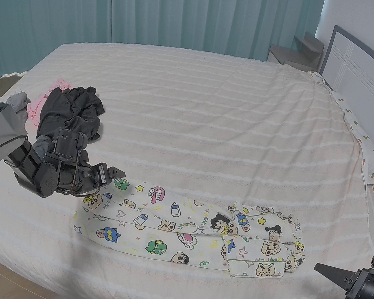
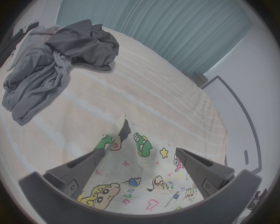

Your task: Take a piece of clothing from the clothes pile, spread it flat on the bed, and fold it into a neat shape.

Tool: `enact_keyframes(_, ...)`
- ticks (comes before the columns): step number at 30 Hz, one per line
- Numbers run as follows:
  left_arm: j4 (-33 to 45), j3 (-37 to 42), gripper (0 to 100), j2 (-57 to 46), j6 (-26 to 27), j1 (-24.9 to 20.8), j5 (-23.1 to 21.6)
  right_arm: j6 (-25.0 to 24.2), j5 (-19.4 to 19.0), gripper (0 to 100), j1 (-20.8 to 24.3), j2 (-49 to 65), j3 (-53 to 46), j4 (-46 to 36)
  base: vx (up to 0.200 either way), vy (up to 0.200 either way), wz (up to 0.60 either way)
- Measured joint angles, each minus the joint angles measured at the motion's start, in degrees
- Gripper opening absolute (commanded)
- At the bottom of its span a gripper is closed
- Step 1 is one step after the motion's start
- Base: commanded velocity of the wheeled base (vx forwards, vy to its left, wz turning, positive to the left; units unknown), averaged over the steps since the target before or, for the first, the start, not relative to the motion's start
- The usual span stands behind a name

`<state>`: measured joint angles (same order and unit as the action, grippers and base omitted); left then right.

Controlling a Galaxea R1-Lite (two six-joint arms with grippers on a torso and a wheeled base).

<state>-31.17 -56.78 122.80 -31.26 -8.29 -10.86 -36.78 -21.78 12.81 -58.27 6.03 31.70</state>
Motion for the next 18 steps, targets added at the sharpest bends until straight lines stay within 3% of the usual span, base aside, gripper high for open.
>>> enact_keyframes(11, -0.27, 1.35, 100, 0.94, 0.09, 0.28, -0.02, -0.02, 0.0, 100, 0.0, -0.05, -0.04, 0.0, 0.0, 0.0, 0.0)
enact_keyframes(12, -0.3, 1.44, 0, 1.02, 0.09, 0.28, -0.02, -0.02, 0.0, 100, 0.0, -0.07, -0.04, 0.0, 0.0, 0.0, 0.0)
enact_keyframes(18, -0.35, 1.74, 0, 1.51, 0.09, 0.22, 0.0, -0.02, 0.02, 100, -0.02, -0.1, -0.04, 0.0, 0.0, 0.0, 0.0)
